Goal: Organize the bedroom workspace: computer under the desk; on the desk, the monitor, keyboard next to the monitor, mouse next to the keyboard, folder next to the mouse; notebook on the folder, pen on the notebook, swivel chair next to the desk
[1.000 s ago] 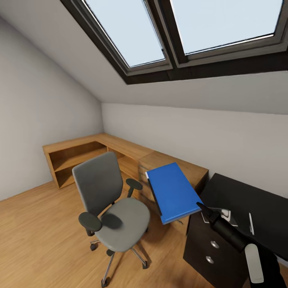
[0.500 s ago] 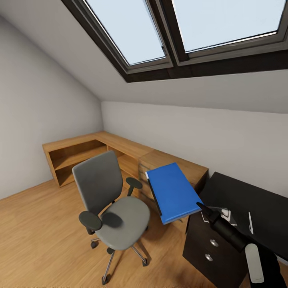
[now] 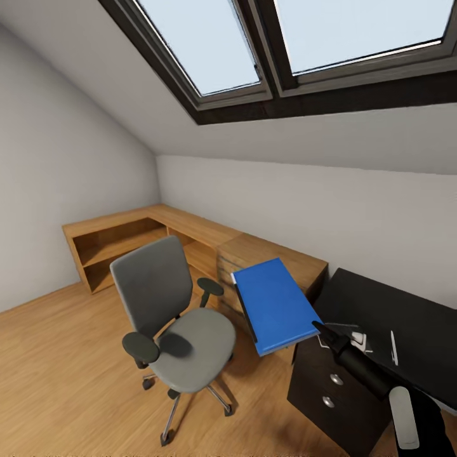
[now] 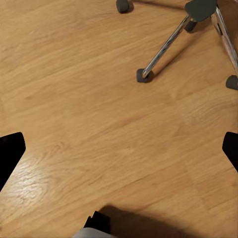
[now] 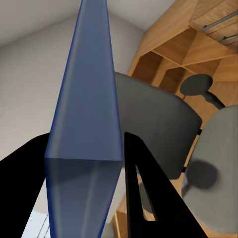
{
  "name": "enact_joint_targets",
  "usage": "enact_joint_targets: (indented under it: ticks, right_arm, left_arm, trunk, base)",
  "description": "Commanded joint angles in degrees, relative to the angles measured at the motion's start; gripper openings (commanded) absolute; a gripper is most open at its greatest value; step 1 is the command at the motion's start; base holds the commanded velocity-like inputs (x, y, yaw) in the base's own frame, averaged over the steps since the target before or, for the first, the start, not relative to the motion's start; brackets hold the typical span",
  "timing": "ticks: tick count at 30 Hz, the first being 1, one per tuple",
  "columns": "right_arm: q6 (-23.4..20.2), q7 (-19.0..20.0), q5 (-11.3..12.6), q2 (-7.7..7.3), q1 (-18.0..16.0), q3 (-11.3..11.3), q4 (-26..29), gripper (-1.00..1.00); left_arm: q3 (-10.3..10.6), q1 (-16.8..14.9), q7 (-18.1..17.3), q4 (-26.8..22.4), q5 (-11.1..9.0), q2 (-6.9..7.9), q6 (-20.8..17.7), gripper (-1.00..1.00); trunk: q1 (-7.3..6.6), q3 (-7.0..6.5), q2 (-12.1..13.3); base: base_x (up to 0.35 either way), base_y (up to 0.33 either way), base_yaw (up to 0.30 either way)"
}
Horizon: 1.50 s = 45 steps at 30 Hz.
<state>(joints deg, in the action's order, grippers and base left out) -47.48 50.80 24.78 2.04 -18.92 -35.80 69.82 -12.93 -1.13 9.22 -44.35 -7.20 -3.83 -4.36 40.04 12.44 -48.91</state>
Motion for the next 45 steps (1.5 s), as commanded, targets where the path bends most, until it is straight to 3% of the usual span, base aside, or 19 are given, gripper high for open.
enact_joint_targets:
  ticks: [1,12,40,45]
  right_arm:
    - [-0.19,0.22,-0.02,0.04,-0.07,-0.18,0.03,-1.00]
    - [0.13,0.22,-0.08,0.07,-0.07,-0.23,-0.03,-1.00]
    - [0.37,0.18,-0.09,-0.31,-0.07,-0.58,-0.54,-1.00]
    - [0.32,0.18,-0.09,-0.53,-0.07,-0.58,-0.64,-1.00]
  left_arm:
    - [-0.07,-0.02,0.10,-0.13,-0.53,-0.04,-0.30,1.00]
    - [-0.08,-0.02,0.10,-0.13,-0.53,-0.04,-0.30,1.00]
    - [0.10,-0.02,0.10,1.89,-0.53,-0.11,-0.18,1.00]
    - [0.10,-0.02,0.09,1.92,-0.53,-0.12,-0.12,1.00]
  trunk:
    - [0.01,0.13,-0.07]
    - [0.01,0.31,-0.07]
    - [0.01,1.12,-0.07]
    - [0.01,1.26,-0.07]
  base:
    - [0.000,0.000,-0.008]
    - [0.000,0.000,-0.073]
    - [-0.001,0.000,-0.244]
    - [-0.227,0.006,-0.253]
